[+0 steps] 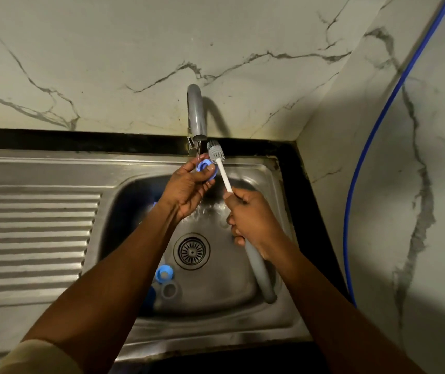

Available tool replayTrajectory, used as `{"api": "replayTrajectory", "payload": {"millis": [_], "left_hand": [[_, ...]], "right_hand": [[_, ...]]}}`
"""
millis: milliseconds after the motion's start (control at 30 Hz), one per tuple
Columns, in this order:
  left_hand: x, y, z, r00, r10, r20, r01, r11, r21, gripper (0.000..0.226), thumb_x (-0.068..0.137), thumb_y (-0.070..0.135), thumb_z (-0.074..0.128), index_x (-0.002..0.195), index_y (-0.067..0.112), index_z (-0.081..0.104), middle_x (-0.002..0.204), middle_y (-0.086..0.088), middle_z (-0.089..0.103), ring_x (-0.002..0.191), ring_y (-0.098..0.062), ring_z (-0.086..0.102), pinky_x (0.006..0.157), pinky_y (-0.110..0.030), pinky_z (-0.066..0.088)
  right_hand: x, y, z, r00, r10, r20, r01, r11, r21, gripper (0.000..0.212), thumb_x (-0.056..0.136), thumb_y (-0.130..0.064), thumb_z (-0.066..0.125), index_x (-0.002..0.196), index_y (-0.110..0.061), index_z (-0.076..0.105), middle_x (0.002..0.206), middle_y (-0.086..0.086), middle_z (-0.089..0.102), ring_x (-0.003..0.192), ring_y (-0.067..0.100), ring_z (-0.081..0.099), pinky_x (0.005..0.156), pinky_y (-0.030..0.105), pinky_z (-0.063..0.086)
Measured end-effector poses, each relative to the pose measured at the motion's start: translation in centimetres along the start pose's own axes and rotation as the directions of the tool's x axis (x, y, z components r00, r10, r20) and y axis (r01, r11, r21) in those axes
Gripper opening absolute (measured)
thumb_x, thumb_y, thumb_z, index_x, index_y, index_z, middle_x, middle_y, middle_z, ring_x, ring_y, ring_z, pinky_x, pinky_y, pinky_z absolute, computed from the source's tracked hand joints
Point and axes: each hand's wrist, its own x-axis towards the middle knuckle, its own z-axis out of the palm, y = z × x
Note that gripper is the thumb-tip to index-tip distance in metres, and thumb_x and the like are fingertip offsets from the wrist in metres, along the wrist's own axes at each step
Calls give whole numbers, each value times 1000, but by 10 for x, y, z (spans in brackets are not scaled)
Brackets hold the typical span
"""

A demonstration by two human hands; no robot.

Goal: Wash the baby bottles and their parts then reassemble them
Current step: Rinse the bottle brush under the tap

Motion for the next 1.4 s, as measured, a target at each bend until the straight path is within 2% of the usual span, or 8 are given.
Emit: {"api": "replayTrajectory", "payload": {"millis": [167,300,467,667,833,1000,1200,1400], "left_hand": [[5,8,-7,997,20,-77,-31,989,-146,24,98,-3,52,118,3,63,101,-11,71,87,-18,69,77,-25,60],[-3,0,-5,1000,4,-9,-5,992,-128,18,98,-1,53,113,2,62,103,-12,69,89,-16,70,83,-25,59],[6,19,-4,994,-18,-107,-13,958,-286,17,104,14,48,100,4,62,91,-12,70,72,-17,71,58,-24,58],[1,-3,-1,991,-108,-83,87,971,-222,17,101,12,53,112,2,62,102,-14,66,88,-20,65,90,-32,55],[7,12,-7,982,-111,-154,52,938,-343,11,100,15,55,95,7,62,70,-6,61,56,-12,57,67,-25,51],[-5,0,5,991,-95,-90,72,969,-236,16,99,21,59,103,7,65,86,-7,67,68,-13,65,70,-25,57],[3,9,-6,987,-108,-115,56,922,-384,19,99,16,58,111,3,65,93,-11,68,73,-17,70,68,-28,61],[-5,4,0,992,-112,-59,86,938,-335,25,97,14,61,119,2,63,103,-13,67,95,-20,65,102,-37,52]], "right_hand": [[-17,2,14,997,-74,40,79,986,-145,17,106,-25,45,105,-29,62,55,-2,48,37,13,44,38,23,37],[4,-9,9,999,-8,-42,3,993,-115,24,105,-23,44,94,-13,63,57,2,48,35,9,40,36,19,34],[-14,0,19,997,-41,62,53,979,-196,21,105,-25,45,105,-18,65,57,1,48,37,13,43,37,23,38],[6,-11,21,1000,-24,-17,20,983,-182,24,105,-24,43,108,-11,64,62,2,51,40,9,46,38,22,39],[-24,-2,30,994,-82,73,100,952,-288,24,106,-26,43,121,-24,62,63,-2,51,44,10,50,38,22,42],[7,-18,23,999,-20,-28,16,991,-131,23,105,-23,44,109,-16,66,62,1,52,41,10,46,39,23,40],[-19,0,29,997,-61,36,69,965,-253,23,105,-26,44,119,-24,63,67,1,53,43,11,49,40,27,44],[-7,-6,27,1000,-30,6,31,983,-183,22,105,-24,44,110,-19,64,64,1,52,44,11,48,40,24,41]]}}
